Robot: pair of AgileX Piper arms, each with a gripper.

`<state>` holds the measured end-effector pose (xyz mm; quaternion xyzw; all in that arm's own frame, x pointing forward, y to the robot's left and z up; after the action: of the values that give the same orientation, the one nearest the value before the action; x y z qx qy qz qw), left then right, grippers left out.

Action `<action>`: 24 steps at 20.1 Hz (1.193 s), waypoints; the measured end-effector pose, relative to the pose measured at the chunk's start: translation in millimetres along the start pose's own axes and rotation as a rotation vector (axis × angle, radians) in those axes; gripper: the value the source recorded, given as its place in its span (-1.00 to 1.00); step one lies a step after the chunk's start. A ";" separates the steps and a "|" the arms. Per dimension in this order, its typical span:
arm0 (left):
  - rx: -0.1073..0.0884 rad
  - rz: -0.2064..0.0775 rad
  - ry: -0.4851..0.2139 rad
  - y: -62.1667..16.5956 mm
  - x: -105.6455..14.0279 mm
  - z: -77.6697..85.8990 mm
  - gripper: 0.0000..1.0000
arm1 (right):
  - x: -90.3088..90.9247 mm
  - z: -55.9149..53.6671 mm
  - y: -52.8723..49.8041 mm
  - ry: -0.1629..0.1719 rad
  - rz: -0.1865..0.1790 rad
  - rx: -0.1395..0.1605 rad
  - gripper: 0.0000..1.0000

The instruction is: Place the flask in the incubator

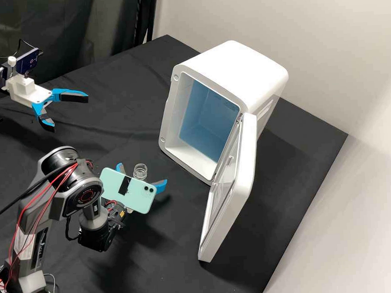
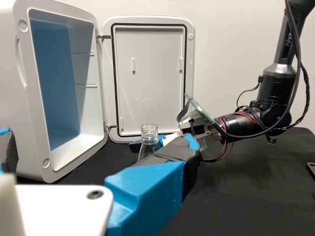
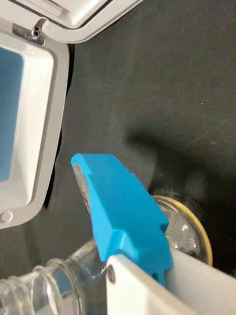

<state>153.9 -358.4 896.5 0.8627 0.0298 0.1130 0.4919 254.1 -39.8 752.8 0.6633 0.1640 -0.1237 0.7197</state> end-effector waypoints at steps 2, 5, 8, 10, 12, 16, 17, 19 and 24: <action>0.000 0.000 0.000 0.0 0.0 0.0 1.00 | -1.8 0.2 -2.1 -0.005 -0.007 0.004 -1.00; 0.000 0.000 0.000 0.0 0.0 0.0 1.00 | -4.2 1.1 -3.2 -0.012 -0.009 0.009 -1.00; 0.000 0.000 0.000 0.0 0.0 0.0 1.00 | -5.1 2.0 -3.1 -0.015 -0.009 0.011 -1.00; 0.000 0.000 0.000 0.0 0.0 0.0 1.00 | -5.4 2.0 -3.5 -0.016 -0.010 0.012 -1.00; 0.000 0.000 0.000 0.0 0.0 0.0 1.00 | -5.4 2.0 -3.5 -0.016 -0.010 0.012 -1.00; 0.000 0.000 0.000 0.0 0.0 0.0 1.00 | -5.4 2.0 -3.5 -0.016 -0.010 0.012 -1.00; 0.000 0.000 0.000 0.0 0.0 0.0 1.00 | -5.4 2.0 -3.5 -0.016 -0.010 0.012 -1.00; 0.000 0.000 0.000 0.0 0.0 0.0 1.00 | -5.4 2.0 -3.5 -0.016 -0.010 0.012 -1.00; 0.000 0.000 0.000 0.0 0.0 0.0 1.00 | -5.4 2.0 -3.5 -0.016 -0.010 0.012 -1.00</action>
<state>153.9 -358.4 896.5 0.8627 0.0298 0.1130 0.4919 247.8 -42.3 751.8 0.6657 0.1607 -0.1338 0.7163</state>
